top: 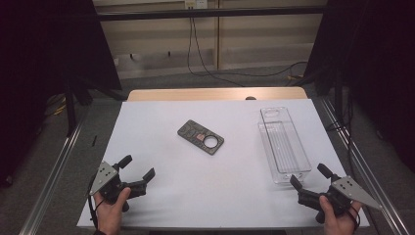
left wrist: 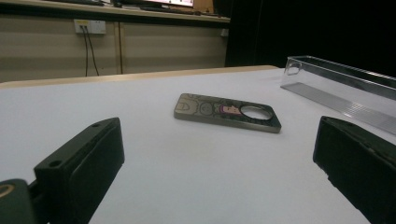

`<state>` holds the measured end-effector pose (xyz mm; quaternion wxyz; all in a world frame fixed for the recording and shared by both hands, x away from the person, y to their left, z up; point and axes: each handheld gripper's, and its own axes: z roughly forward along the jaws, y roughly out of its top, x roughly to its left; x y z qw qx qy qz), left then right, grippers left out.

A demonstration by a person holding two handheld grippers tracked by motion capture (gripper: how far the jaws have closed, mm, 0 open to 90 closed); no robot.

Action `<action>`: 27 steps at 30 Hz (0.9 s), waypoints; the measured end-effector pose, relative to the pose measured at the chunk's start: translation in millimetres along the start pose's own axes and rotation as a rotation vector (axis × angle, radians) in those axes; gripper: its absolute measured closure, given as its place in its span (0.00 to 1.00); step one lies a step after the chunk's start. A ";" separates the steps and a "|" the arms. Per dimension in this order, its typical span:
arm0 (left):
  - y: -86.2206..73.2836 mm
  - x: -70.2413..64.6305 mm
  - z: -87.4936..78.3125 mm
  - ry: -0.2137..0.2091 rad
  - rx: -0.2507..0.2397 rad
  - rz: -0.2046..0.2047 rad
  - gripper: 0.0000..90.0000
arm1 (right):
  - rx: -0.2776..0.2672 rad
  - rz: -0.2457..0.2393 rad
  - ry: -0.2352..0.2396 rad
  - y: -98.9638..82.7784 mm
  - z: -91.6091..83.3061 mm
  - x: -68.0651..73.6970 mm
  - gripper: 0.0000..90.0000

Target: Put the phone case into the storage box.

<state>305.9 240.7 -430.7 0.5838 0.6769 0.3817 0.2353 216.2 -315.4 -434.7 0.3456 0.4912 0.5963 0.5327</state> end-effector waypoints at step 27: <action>25.0 -12.0 55.2 -0.069 -0.011 0.029 0.03 | 0.006 0.000 0.007 0.3 1.1 -1.2 0.00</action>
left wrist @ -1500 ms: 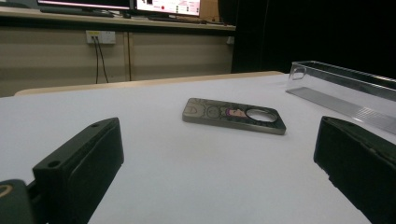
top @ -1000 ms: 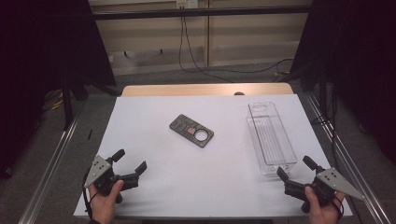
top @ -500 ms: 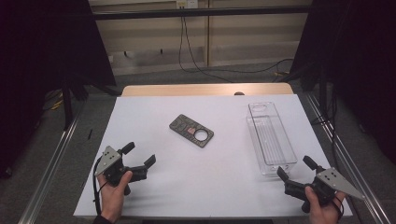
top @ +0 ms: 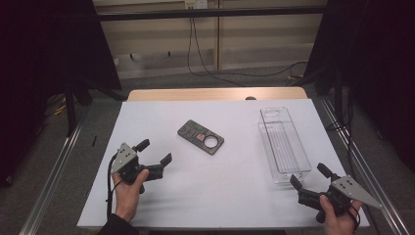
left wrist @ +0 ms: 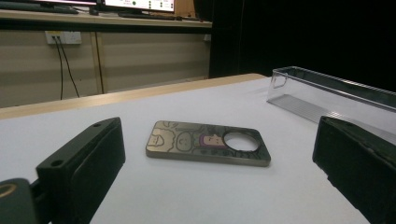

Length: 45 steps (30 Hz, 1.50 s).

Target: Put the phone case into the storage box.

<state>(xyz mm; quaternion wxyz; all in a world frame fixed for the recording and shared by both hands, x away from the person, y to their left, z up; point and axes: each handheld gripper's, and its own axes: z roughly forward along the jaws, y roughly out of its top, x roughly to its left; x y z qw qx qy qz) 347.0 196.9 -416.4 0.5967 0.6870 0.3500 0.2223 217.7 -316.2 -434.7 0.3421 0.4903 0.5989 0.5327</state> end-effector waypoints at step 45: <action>30.1 5.0 87.0 -0.025 -0.023 0.056 0.03 | 0.002 -0.011 0.008 0.5 1.7 1.8 0.00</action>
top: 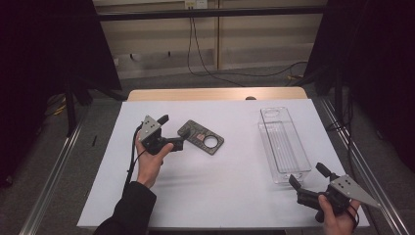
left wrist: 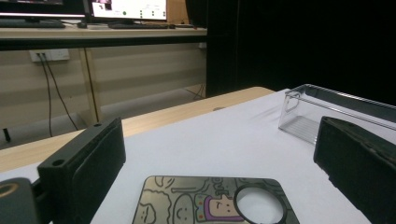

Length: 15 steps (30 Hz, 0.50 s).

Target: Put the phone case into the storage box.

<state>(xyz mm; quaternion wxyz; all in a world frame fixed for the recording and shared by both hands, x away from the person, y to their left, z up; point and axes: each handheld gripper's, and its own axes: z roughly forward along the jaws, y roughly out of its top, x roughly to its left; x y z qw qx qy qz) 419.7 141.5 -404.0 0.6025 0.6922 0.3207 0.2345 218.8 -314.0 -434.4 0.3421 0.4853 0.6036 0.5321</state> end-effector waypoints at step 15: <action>15.9 0.1 27.9 -0.018 0.009 0.052 0.01 | 0.001 0.000 0.006 0.0 0.1 0.7 0.00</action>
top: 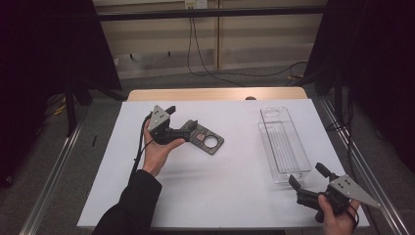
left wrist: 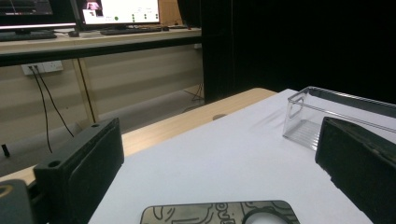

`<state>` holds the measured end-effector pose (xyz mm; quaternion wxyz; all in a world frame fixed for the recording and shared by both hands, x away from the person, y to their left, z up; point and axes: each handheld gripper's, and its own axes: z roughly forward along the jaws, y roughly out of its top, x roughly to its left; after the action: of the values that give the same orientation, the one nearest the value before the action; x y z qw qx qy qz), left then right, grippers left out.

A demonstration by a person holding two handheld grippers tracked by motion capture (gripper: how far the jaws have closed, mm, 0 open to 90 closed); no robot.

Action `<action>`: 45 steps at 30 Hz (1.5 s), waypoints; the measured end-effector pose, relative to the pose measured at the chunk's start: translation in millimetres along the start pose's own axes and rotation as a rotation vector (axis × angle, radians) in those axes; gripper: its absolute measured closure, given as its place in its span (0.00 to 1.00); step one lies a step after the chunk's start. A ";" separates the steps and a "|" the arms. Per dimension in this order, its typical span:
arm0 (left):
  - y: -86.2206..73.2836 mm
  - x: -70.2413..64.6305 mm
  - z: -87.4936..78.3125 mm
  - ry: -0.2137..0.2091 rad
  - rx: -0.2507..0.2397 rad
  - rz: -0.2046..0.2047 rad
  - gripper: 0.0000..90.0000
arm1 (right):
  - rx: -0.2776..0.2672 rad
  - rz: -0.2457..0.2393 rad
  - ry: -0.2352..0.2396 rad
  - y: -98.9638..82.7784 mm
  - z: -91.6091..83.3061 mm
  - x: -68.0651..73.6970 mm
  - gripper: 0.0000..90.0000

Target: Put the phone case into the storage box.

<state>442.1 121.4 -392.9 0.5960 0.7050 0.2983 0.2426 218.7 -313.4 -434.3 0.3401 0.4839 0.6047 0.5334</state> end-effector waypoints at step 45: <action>3.7 16.7 56.0 0.014 0.000 -0.022 0.71 | -0.001 0.002 -0.004 -0.6 -3.3 -0.6 0.00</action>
<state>493.5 93.9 -399.1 0.5967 0.6998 0.3103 0.2408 215.7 -314.9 -434.3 0.3408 0.4855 0.6032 0.5332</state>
